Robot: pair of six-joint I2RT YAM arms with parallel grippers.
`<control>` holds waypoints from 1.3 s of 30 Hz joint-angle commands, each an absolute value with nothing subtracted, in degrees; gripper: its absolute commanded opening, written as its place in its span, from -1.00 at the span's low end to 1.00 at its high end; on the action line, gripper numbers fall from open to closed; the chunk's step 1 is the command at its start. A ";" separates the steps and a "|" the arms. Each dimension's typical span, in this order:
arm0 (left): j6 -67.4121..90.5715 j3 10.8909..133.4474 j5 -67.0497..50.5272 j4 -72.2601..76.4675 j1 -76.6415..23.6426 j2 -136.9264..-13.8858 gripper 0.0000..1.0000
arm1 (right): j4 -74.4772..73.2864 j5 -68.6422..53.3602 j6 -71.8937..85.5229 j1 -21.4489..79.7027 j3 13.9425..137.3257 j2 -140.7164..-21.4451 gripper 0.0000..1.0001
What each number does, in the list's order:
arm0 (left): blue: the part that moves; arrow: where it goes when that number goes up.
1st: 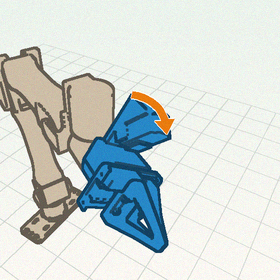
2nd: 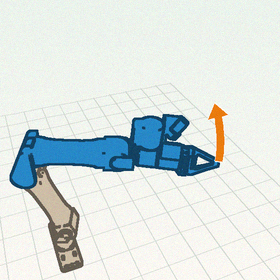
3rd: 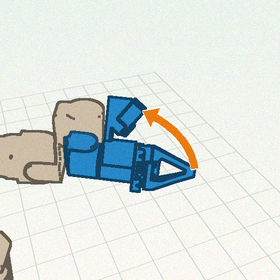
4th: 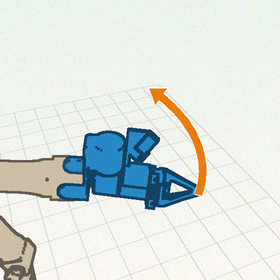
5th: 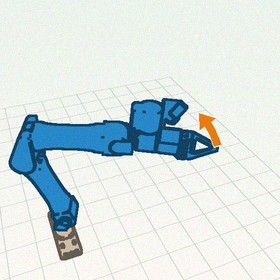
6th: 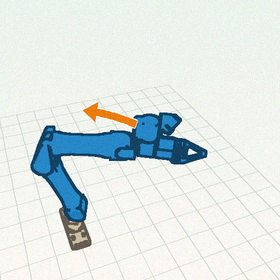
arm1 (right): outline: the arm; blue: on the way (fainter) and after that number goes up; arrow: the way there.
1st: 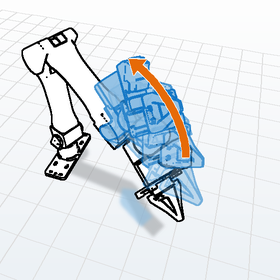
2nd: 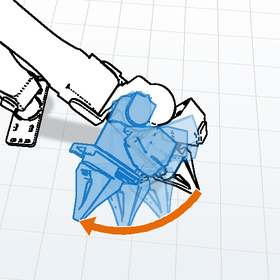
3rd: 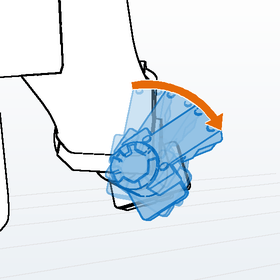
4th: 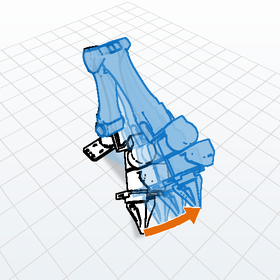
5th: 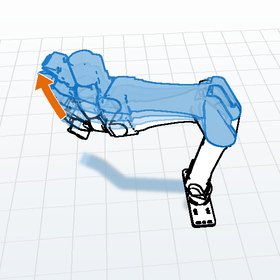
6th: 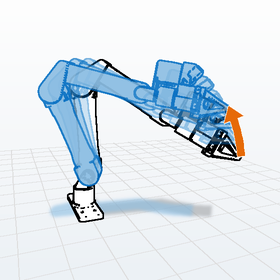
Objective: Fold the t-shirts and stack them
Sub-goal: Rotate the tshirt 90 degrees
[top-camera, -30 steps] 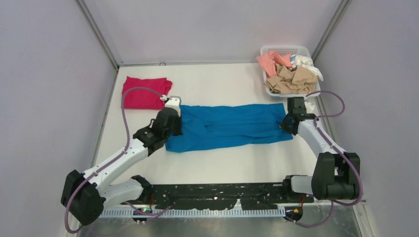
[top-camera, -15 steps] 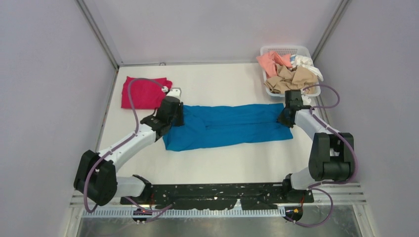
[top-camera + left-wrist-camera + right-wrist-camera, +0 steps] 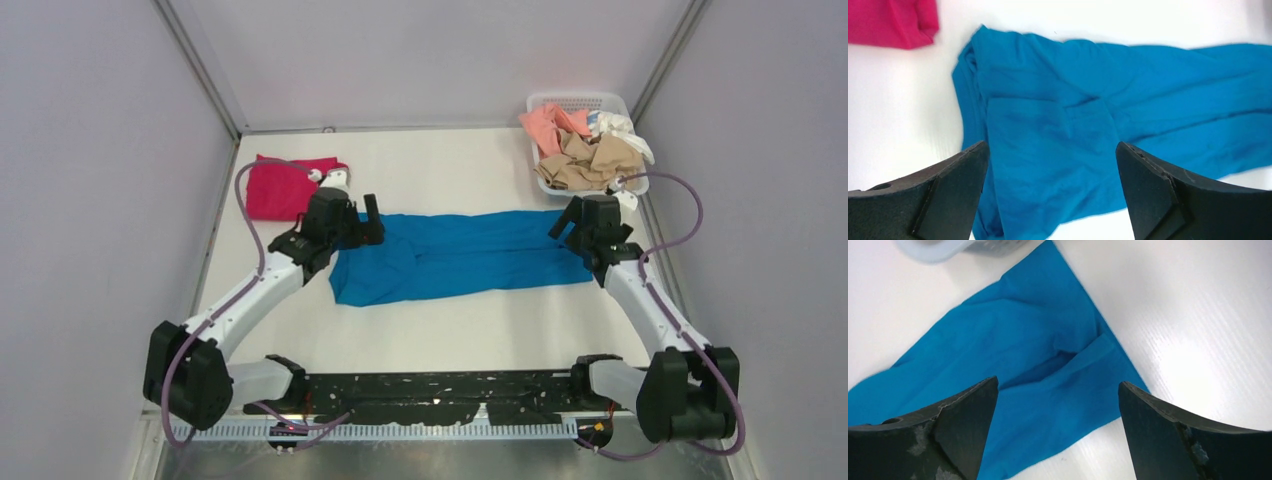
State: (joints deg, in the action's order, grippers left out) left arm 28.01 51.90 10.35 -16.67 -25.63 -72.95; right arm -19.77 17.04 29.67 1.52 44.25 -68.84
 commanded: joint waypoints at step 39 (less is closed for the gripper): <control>38.20 67.83 -3.62 -18.13 -21.45 -100.74 0.99 | -16.40 -5.41 30.18 1.97 29.84 -71.30 0.90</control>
